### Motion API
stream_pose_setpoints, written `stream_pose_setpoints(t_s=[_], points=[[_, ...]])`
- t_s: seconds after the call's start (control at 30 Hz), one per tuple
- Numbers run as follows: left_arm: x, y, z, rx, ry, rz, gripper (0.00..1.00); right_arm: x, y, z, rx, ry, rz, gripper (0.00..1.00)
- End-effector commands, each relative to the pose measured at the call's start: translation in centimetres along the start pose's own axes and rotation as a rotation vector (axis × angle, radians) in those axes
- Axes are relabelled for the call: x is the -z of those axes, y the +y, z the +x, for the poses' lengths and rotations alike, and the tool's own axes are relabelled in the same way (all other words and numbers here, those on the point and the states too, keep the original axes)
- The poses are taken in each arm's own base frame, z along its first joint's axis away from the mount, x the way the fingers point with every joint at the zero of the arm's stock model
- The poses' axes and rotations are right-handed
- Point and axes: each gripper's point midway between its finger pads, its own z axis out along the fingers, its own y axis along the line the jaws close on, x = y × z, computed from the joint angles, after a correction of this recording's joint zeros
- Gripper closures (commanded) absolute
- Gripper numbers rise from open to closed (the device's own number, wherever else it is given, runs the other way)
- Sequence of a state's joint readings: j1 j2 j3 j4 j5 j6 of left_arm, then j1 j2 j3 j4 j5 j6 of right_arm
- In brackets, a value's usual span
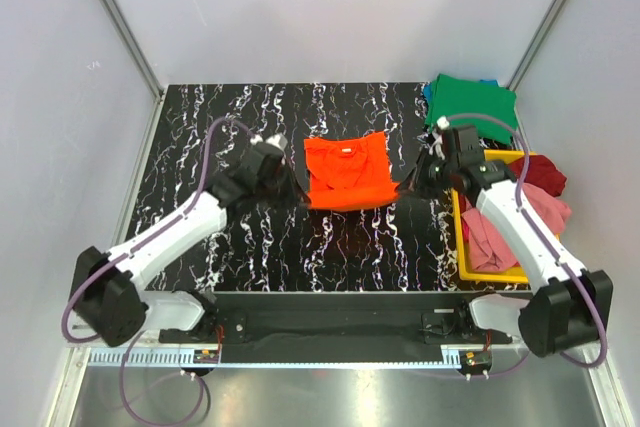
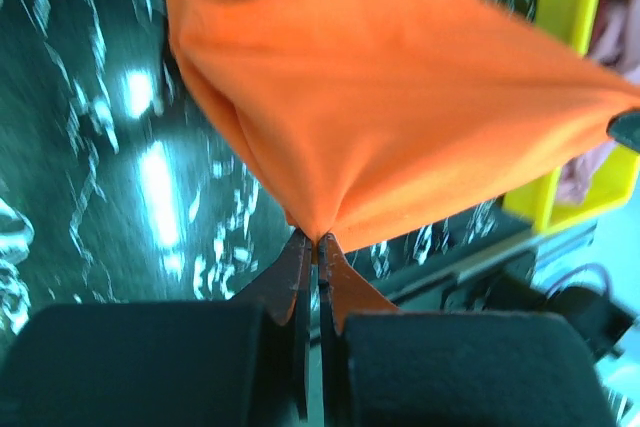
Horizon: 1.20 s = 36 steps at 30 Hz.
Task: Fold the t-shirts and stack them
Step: Fold the tshirt
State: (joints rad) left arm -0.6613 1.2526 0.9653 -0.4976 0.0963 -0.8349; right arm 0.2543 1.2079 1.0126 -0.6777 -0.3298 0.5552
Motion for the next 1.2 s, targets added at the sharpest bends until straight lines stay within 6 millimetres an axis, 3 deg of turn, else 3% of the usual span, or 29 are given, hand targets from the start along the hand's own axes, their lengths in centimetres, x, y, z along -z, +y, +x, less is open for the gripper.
stream_pose_setpoints(t_s=[0.0, 0.2, 0.77, 1.17], points=[[0.5, -0.7, -3.4, -0.052, -0.03, -0.017, 1.0, 0.1, 0.6, -3.6, 0.07, -0.061, 0.054, 1.0], [-1.6, -1.3, -7.3, -0.066, 0.007, -0.021, 1.0, -1.4, 1.2, -7.2, 0.122, -0.084, 0.1, 1.0], [-6.4, 0.8, -17.1, -0.034, 0.01, -0.084, 1.0, -6.5, 1.6, -15.8, 0.141, -0.133, 0.175, 1.0], [-10.7, 1.4, -21.6, -0.011, 0.029, -0.018, 1.0, -10.6, 0.6, -19.2, 0.117, -0.106, 0.188, 1.0]])
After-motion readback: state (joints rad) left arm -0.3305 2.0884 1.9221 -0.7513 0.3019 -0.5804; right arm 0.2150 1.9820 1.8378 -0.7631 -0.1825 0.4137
